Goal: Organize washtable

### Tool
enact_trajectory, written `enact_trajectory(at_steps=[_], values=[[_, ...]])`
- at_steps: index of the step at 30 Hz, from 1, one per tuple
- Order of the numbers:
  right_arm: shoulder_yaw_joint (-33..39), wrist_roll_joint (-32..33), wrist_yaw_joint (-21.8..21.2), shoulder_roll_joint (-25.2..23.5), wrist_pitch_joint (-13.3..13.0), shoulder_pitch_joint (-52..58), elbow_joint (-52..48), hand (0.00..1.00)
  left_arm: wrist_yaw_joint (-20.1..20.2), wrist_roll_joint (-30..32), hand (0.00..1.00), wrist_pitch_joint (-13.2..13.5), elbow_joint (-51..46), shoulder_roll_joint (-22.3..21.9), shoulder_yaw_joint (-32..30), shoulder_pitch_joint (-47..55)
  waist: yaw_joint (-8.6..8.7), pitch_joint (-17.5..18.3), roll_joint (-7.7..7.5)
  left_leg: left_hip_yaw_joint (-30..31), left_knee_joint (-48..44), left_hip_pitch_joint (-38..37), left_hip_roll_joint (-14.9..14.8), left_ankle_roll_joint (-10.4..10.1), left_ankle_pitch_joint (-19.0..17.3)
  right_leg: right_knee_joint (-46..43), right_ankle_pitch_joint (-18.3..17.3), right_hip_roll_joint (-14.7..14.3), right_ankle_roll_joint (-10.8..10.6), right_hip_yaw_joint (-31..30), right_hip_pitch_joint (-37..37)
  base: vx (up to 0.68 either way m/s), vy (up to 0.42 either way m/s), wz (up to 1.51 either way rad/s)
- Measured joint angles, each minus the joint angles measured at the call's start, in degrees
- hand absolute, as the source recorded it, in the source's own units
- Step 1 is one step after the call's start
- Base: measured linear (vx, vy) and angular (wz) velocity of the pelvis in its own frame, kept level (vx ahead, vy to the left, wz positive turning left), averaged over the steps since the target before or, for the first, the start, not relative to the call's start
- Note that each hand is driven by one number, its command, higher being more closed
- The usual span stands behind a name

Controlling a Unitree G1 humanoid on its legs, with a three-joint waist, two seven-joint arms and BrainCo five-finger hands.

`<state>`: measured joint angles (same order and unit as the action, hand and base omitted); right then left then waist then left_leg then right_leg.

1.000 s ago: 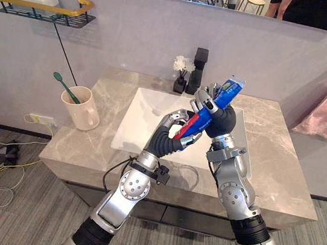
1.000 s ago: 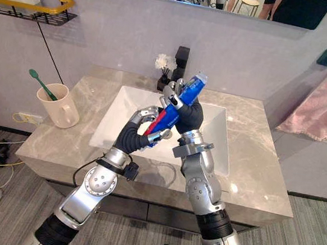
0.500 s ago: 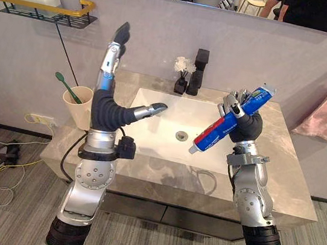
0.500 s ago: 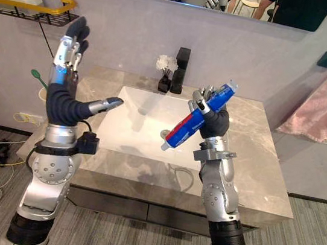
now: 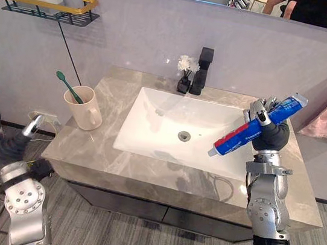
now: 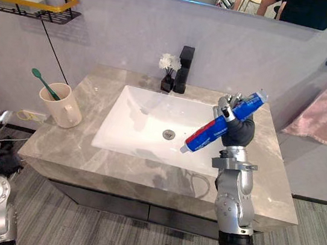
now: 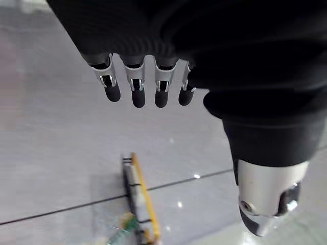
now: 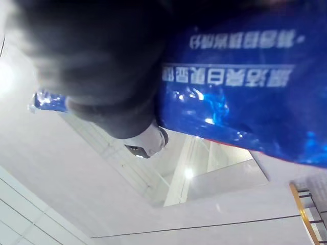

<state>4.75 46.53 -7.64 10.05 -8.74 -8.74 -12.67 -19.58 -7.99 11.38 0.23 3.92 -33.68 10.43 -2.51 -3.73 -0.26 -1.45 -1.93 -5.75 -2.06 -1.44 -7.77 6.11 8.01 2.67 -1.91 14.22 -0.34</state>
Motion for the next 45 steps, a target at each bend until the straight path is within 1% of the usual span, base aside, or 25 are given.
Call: enact_trajectory(at_steps=[2, 3, 5, 7, 9, 14, 16, 18, 21, 25, 28, 30, 35, 37, 38, 40, 41, 42, 45], values=[[0.05, 0.01, 0.05, -0.19, -0.02, 0.39, 0.00, 1.00, 1.30, -3.70, 0.00, -0.38, 6.18, -0.82, -0.78, 0.67, -0.22, -0.01, 0.20, 0.20, 0.04, 0.08, 0.00, 0.00, 0.00, 0.00, -0.09, 0.01, 0.00, 0.17, 0.00, 0.01, 0.013, 0.05], [0.05, 0.01, 0.04, -0.41, -0.02, 0.46, 0.00, 1.00, 1.89, -4.51, 0.00, -0.47, 8.00, -0.98, -0.80, 0.94, -0.22, 0.01, 0.26, 0.29, 0.04, 0.11, 0.00, 0.00, 0.00, 0.00, -0.13, 0.03, 0.01, 0.27, 0.00, 0.01, 0.012, 0.07], [0.01, 0.01, 0.05, -0.92, -0.05, 0.98, 0.01, 1.00, 3.48, -8.11, 0.00, -1.33, 15.05, -1.57, -0.80, 1.34, -0.21, 0.02, 0.32, 0.74, 0.03, 0.33, -0.01, -0.01, 0.00, 0.00, -0.35, 0.09, -0.05, 0.91, 0.01, 0.01, 0.010, 0.11], [0.01, 0.01, 0.05, -0.92, -0.14, 1.76, 0.01, 1.00, 4.52, -9.82, 0.00, -1.70, 19.84, -1.89, -0.85, 1.42, -0.22, 0.03, 0.32, 1.21, 0.03, 0.52, -0.03, -0.01, 0.00, 0.00, -0.51, 0.12, -0.10, 1.39, 0.02, 0.02, 0.009, 0.12], [-0.04, 0.01, 0.05, -1.00, -0.17, 1.99, 0.04, 1.00, 5.40, -10.17, 0.00, -2.06, 23.03, -2.38, -0.86, 2.09, -0.22, 0.03, 0.38, 1.31, 0.05, 0.56, -0.08, -0.01, -0.01, 0.00, -0.62, 0.10, -0.17, 1.50, 0.00, 0.01, 0.006, 0.04], [-0.08, 0.02, 0.04, -1.25, -1.46, 1.99, 0.04, 1.00, 7.27, -10.32, 0.00, -2.32, 31.48, -3.35, -0.80, 2.29, -0.46, 0.11, 0.56, 1.47, -0.04, 0.53, -0.07, 0.00, 0.00, -0.01, -0.72, 0.13, -0.27, 1.66, 0.00, 0.00, 0.000, 0.00], [-0.07, 0.01, 0.05, -1.36, -1.85, 1.99, 0.05, 1.00, 8.04, -10.18, 0.00, -2.52, 34.30, -3.81, -0.57, 2.27, -1.12, 0.11, 0.56, 1.52, -0.06, 0.52, -0.03, 0.00, 0.00, -0.01, -0.73, 0.18, -0.28, 1.72, 0.00, 0.00, 0.000, 0.00], [-0.22, -0.06, 0.05, -1.86, -2.05, 1.98, 0.04, 1.00, 9.01, -9.01, 0.00, -3.03, 36.71, -3.92, 0.57, 2.09, -1.42, 0.12, 0.55, 1.62, -0.09, 0.52, -0.01, 0.00, 0.01, -0.01, -0.73, 0.21, -0.28, 2.10, 0.04, 0.00, 0.008, 0.02], [-0.71, -0.22, 0.05, -2.19, -2.06, 1.98, 0.04, 1.00, 10.10, -7.08, 0.00, -3.71, 39.41, -4.05, 3.20, 2.24, -1.47, 0.14, 0.51, 2.21, -0.14, 0.57, 0.06, 0.01, 0.03, -0.01, -0.80, 0.33, -0.38, 2.63, 0.27, 0.00, 0.012, 0.09], [-1.93, -1.23, 0.24, -2.14, -2.09, 1.61, 0.04, 1.00, 12.09, -4.75, 0.00, -4.02, 42.25, -3.68, 10.42, 3.02, -1.66, 0.38, 0.10, 2.97, -0.16, 0.98, 0.05, -0.17, 0.14, 0.00, -0.81, 0.40, -0.40, 2.86, 0.29, 0.00, 0.011, 0.09], [-2.79, -2.40, 0.53, -1.98, -2.13, 1.16, 0.04, 1.00, 12.48, -4.20, 0.00, -4.09, 43.29, -3.64, 12.53, 3.42, -1.64, 0.50, -0.10, 2.98, -0.18, 1.02, 0.03, -0.19, 0.15, -0.01, -0.81, 0.39, -0.40, 2.84, 0.29, 0.00, 0.000, 0.00], [-3.16, -3.42, 1.27, -1.79, -2.12, 0.69, 0.05, 1.00, 13.28, -2.73, 0.00, -4.10, 43.78, -3.53, 13.71, 3.69, -1.77, 0.53, -0.25, 3.11, -0.20, 1.06, 0.04, -0.19, 0.16, -0.01, -0.80, 0.40, -0.39, 2.85, 0.30, 0.00, 0.000, 0.00], [-4.79, -6.81, 1.97, -1.01, -2.25, -5.32, 0.17, 1.00, 13.83, -0.84, 0.00, -4.08, 44.61, -2.64, 18.03, 4.30, -1.84, 0.50, -0.37, 3.53, -0.19, 1.14, 0.02, -0.34, 0.28, -0.01, -0.79, 0.38, -0.38, 3.01, 0.32, 0.00, 0.005, 0.02], [-6.27, -8.00, 2.49, -0.47, -2.52, -8.29, 0.71, 1.00, 14.50, -0.26, 0.00, -4.08, 45.23, -2.50, 19.58, 4.25, -2.17, 0.49, -0.51, 3.84, -0.19, 1.18, 0.00, -0.42, 0.34, -0.01, -0.79, 0.37, -0.38, 3.19, 0.40, 0.00, 0.012, 0.06], [-6.98, -9.11, 2.77, -0.43, -2.91, -10.02, 1.41, 1.00, 14.61, -0.14, 0.00, -4.08, 45.38, -2.49, 20.65, 4.25, -2.83, 0.46, -0.66, 3.98, -0.20, 1.18, -0.01, -0.46, 0.37, -0.01, -0.79, 0.35, -0.38, 3.26, 0.45, 0.00, 0.010, 0.06], [-8.15, -10.43, 3.04, -0.44, -3.46, -13.50, 3.77, 1.00, 14.67, 0.29, 0.00, -4.08, 45.40, -2.47, 22.31, 4.33, -3.40, 0.47, -1.11, 4.75, -0.15, 1.45, 0.01, -0.30, 0.65, -0.01, -0.80, 0.43, -0.38, 4.12, 0.57, -0.01, 0.006, 0.17], [-8.31, -11.06, 3.22, -0.47, -3.49, -14.31, 4.25, 1.00, 14.75, 0.27, 0.00, -4.06, 45.38, -2.50, 22.45, 4.30, -3.62, 0.43, -1.24, 5.07, -0.12, 1.55, 0.02, -0.28, 0.73, -0.01, -0.80, 0.48, -0.38, 4.46, 0.61, -0.01, 0.004, 0.24], [-8.89, -11.97, 4.02, -0.37, -3.65, -15.94, 5.13, 1.00, 14.78, 0.38, 0.00, -3.98, 45.38, -2.30, 22.63, 4.21, -4.45, 0.35, -1.48, 5.48, -0.07, 1.60, 0.03, -0.31, 0.87, -0.01, -0.81, 0.50, -0.38, 4.74, 0.72, -0.01, 0.009, 0.19], [-10.87, -13.73, 4.33, -0.38, -3.75, -20.46, 7.55, 1.00, 15.33, 0.99, 0.00, -3.97, 45.42, -1.67, 23.01, 4.59, -5.09, 0.07, -1.92, 6.47, -0.10, 2.05, 0.09, -0.37, 1.01, -0.02, -0.88, 0.64, -0.42, 5.73, 0.90, -0.01, 0.009, 0.22]])
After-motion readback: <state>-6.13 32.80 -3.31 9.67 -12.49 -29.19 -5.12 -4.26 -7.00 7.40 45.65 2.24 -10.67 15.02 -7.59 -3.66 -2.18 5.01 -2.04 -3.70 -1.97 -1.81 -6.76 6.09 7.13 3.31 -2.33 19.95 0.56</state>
